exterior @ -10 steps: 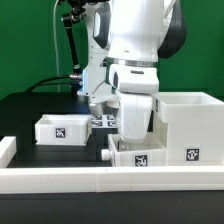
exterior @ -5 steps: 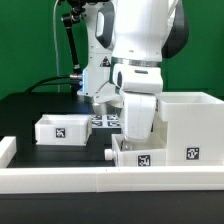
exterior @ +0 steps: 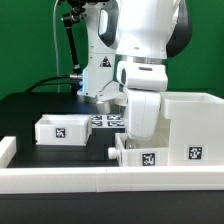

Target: Assemble drawer

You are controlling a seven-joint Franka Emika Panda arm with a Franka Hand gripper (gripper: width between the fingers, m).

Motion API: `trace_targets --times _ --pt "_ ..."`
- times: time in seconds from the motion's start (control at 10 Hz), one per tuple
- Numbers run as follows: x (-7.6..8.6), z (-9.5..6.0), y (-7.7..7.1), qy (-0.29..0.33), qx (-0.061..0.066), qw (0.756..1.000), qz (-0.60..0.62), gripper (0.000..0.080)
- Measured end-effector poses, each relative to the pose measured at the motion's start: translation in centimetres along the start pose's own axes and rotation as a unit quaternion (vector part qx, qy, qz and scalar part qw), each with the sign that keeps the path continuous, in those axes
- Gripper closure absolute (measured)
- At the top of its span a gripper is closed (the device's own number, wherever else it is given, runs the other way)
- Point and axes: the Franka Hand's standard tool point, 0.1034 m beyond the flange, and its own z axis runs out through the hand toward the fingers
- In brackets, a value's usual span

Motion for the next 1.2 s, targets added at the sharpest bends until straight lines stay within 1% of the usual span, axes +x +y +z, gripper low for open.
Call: trace_targets --times 0.2,0.3,0.4,0.5,0.6,0.7,0.8,0.9,1.0,1.1,1.2 --pt "-0.2 0.0 0.0 0.000 0.001 1.000 0.002 0.0758" --pt "-0.5 -0.1 0.0 -0.001 0.001 1.000 0.007 0.0580" --pt "-0.4 -0.2 0.1 -0.001 0.001 1.000 0.010 0.0444" --pt "-0.3 -0.5 0.2 -0.001 0.001 1.000 0.011 0.0444" --pt "-0.3 -1.2 0.4 -0.003 0.006 1.000 0.012 0.0245" --pt "-0.5 -2.3 0.8 -0.005 0.009 1.000 0.013 0.0178" --pt "-1.0 -3.3 0.9 -0.008 0.014 1.000 0.014 0.0178" --pt "-2.1 -4.3 1.1 -0.012 0.022 0.999 0.020 0.0155" --pt "-3.4 -4.6 1.3 -0.015 0.031 0.999 0.013 0.0155" --pt "-4.4 -4.5 1.5 -0.018 0.043 0.999 0.013 0.0150" --pt "-4.6 -3.9 1.7 -0.021 0.053 0.998 0.012 0.0151"
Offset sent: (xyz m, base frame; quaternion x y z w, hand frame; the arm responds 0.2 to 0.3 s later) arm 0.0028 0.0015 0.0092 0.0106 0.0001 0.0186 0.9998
